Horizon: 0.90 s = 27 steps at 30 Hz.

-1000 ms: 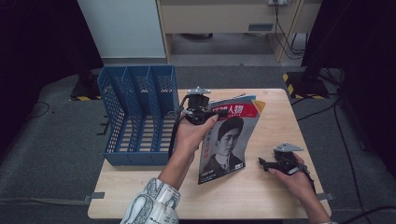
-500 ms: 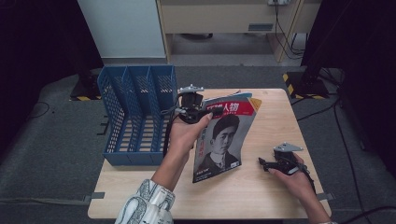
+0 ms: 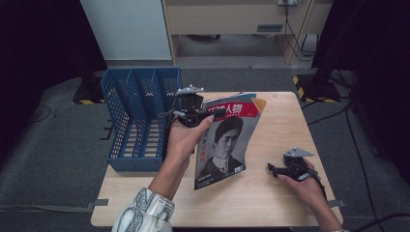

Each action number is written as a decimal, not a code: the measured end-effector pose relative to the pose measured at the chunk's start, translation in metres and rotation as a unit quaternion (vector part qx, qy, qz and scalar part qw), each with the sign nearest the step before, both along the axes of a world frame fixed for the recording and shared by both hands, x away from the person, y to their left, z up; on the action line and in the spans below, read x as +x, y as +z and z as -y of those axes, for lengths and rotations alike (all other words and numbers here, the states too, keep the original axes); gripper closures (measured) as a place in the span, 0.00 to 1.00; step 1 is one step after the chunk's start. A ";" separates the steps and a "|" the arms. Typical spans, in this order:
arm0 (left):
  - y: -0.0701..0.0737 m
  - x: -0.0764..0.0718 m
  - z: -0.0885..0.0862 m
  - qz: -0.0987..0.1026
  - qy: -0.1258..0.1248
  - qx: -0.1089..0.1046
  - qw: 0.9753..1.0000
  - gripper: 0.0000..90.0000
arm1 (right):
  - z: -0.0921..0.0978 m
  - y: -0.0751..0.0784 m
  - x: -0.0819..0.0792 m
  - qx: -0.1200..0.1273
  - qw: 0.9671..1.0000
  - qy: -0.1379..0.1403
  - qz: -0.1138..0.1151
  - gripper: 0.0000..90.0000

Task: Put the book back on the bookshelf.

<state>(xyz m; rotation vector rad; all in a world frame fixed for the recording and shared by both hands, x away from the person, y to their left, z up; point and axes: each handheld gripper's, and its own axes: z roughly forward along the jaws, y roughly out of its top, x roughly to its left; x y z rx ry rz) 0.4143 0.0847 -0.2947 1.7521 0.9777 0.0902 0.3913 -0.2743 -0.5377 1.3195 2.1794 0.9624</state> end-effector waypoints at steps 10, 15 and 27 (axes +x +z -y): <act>0.012 -0.005 -0.015 0.003 0.008 -0.005 1.000 0.95 | -0.001 0.000 0.000 0.000 1.000 -0.001 -0.001 0.23; 0.019 -0.007 -0.026 0.005 0.015 -0.012 1.000 0.95 | -0.001 0.000 0.001 -0.001 1.000 0.000 -0.001 0.23; 0.036 -0.011 -0.053 0.011 0.033 -0.013 0.999 0.95 | -0.002 0.000 0.001 -0.001 1.000 0.000 0.000 0.23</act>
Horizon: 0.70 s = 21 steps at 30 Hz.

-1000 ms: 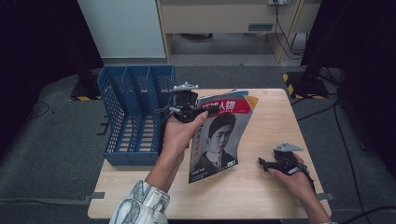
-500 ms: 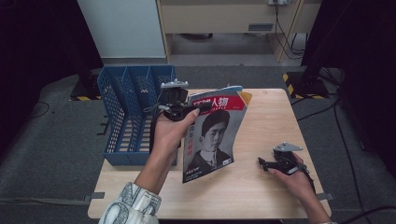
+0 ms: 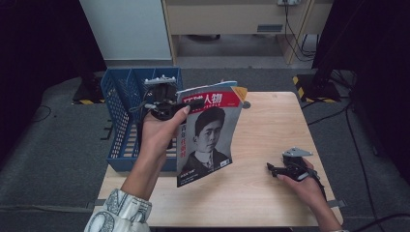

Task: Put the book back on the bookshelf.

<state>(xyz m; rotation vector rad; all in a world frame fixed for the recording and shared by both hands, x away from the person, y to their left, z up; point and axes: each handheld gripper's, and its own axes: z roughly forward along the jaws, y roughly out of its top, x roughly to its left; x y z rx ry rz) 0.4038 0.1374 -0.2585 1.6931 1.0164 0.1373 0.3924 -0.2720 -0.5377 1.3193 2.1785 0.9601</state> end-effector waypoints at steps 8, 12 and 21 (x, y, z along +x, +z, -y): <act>0.006 -0.003 -0.014 0.006 0.011 0.012 1.000 0.95 | -0.001 0.000 0.000 -0.001 1.000 0.000 0.000 0.23; 0.008 -0.003 -0.021 0.006 0.015 0.010 1.000 0.95 | -0.001 0.000 0.000 0.000 1.000 0.000 -0.001 0.23; 0.010 0.001 -0.036 0.002 0.027 0.004 1.000 0.95 | -0.002 0.000 0.000 0.002 1.000 -0.002 0.000 0.23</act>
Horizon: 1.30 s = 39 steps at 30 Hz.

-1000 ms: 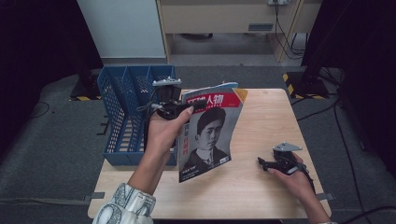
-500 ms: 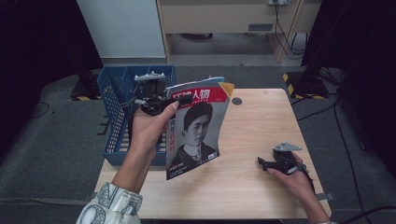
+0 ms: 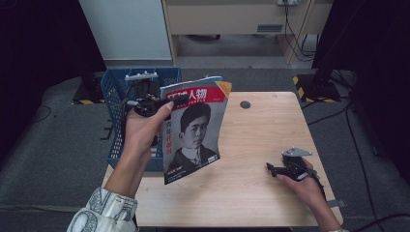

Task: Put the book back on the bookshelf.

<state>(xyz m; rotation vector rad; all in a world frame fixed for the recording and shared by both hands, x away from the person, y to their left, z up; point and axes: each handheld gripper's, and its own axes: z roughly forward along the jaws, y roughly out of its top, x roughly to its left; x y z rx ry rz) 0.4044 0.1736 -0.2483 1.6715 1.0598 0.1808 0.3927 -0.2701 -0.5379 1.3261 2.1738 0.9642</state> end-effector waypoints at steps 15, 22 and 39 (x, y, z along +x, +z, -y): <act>0.011 0.001 -0.044 0.003 0.018 -0.016 1.000 0.95 | -0.003 0.000 0.001 -0.001 1.000 0.000 0.002 0.23; 0.014 0.004 -0.067 0.000 0.029 -0.025 0.999 0.95 | -0.003 0.000 0.001 -0.002 1.000 -0.001 0.001 0.23; 0.013 0.008 -0.093 -0.001 0.031 -0.030 0.999 0.95 | -0.010 0.000 0.002 -0.004 1.000 -0.002 0.001 0.23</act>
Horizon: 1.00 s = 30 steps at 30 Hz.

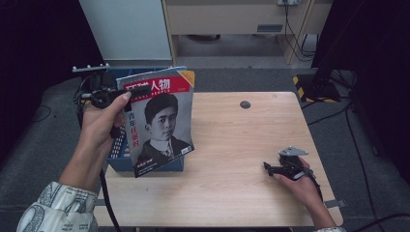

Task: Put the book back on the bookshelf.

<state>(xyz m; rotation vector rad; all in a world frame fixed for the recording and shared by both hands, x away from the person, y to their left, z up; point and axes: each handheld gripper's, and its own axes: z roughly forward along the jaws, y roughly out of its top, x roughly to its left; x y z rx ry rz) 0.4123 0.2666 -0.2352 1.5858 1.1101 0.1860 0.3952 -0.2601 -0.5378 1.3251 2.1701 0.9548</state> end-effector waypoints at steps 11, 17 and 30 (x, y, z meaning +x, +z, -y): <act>-0.001 -0.003 -0.015 0.004 0.013 -0.030 0.999 0.95 | 0.000 0.000 0.000 0.000 1.000 0.000 0.000 0.23; -0.006 -0.005 -0.024 0.006 0.021 -0.048 0.999 0.95 | 0.000 0.000 0.000 0.000 1.000 0.000 0.000 0.23; -0.010 -0.011 -0.052 0.006 0.047 -0.078 0.996 0.95 | 0.000 0.000 0.000 0.001 1.000 -0.001 0.001 0.23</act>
